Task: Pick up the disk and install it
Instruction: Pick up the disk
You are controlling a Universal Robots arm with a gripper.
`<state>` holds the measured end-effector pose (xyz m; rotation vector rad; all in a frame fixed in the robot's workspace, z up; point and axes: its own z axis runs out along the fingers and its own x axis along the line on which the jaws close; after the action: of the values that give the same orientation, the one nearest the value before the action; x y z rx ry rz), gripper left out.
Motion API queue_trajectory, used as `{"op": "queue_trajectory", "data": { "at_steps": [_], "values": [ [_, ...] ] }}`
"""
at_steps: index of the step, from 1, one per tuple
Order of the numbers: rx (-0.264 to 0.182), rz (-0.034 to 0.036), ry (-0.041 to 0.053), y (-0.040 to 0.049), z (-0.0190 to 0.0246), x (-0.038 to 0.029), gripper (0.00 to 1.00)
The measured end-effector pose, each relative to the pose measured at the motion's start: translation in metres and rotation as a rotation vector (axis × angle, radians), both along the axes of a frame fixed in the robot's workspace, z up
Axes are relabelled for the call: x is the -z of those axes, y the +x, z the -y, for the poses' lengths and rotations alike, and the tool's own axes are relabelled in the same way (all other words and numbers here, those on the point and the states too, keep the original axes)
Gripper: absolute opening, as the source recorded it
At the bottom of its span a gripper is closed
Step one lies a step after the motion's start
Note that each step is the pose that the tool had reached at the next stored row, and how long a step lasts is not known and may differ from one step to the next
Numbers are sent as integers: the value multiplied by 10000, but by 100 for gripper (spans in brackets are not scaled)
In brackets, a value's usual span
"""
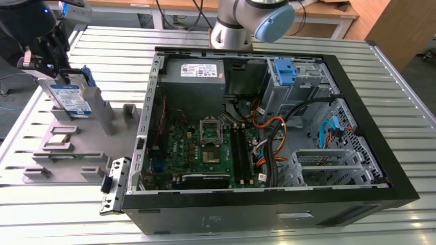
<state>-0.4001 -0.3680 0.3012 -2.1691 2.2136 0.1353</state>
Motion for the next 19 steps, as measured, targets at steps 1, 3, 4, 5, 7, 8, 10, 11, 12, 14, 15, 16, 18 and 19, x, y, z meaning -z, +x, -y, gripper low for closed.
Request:
{"op": "queue_trajectory", "data": {
  "at_steps": [1, 3, 4, 5, 7, 8, 10, 11, 12, 14, 15, 16, 18, 19],
  "values": [
    [0, 1, 1, 0, 0, 0, 35],
    [0, 1, 1, 0, 0, 1, 35],
    [1, 1, 1, 0, 1, 1, 35],
    [1, 2, 1, 0, 2, 1, 35],
    [0, 1, 1, 0, 3, 1, 35],
    [0, 1, 1, 0, 3, 0, 35],
    [0, 4, 2, 0, 3, -3, 35],
    [0, 2, 1, 0, 3, -9, 35],
    [0, 2, 2, 0, 3, -13, 35],
    [0, 2, 1, 0, 3, -25, 35],
    [1, 2, 2, 0, 3, -30, 35],
    [0, 4, 3, 0, 3, -30, 35],
    [1, 2, 1, 0, 3, -38, 35],
    [1, 2, 1, 0, 3, -38, 35]
  ]
}}
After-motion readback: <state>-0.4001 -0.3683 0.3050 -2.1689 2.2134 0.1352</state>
